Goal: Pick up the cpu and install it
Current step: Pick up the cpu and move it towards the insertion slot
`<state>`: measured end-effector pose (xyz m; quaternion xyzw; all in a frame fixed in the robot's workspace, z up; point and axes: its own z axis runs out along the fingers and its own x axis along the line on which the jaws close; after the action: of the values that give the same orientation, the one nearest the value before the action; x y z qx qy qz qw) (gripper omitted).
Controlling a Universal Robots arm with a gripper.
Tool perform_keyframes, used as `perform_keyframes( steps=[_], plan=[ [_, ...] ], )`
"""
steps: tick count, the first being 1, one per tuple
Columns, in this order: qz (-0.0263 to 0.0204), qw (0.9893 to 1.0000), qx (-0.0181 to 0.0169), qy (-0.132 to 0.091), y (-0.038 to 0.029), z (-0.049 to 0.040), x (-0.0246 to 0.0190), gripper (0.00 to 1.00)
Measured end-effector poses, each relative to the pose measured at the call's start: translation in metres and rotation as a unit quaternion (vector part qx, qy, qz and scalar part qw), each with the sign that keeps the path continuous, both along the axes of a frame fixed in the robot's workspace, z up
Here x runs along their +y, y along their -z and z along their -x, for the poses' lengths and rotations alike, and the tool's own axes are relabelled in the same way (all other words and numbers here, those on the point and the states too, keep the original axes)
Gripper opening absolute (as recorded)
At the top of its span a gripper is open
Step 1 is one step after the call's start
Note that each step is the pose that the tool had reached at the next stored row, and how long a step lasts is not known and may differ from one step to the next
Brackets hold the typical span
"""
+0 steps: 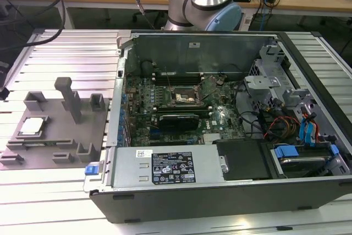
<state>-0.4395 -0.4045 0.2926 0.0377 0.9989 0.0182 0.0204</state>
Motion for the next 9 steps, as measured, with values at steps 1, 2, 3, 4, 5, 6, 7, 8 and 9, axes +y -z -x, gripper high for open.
perform_keyframes(
  steps=[1, 2, 3, 4, 5, 6, 7, 8, 9],
  plan=[
    [0.0000, 1.0000, 0.0000, 0.000, 0.0017, 0.0002, 0.0000, 0.11],
    [0.0000, 1.0000, 0.0000, 0.000, 0.0052, 0.0008, 0.0000, 0.11],
    [0.0000, 1.0000, 0.0001, 0.000, 0.0075, 0.0011, 0.0000, 0.11],
    [0.0000, 1.0000, 0.0000, 0.000, 0.0091, 0.0012, 0.0000, 0.11],
    [0.0000, 1.0000, 0.0000, 0.000, 0.0138, 0.0015, 0.0000, 0.11],
    [0.0000, 1.0000, 0.0000, 0.000, 0.0160, 0.0015, 0.0000, 0.11],
    [0.0000, 1.0000, 0.0000, 0.000, 0.0178, 0.0016, 0.0000, 0.11],
    [0.0000, 1.0000, 0.0000, 0.000, 0.0199, 0.0016, 0.0000, 0.11],
    [0.0000, 1.0000, 0.0000, 0.000, 0.0218, 0.0016, 0.0000, 0.11]
  ],
)
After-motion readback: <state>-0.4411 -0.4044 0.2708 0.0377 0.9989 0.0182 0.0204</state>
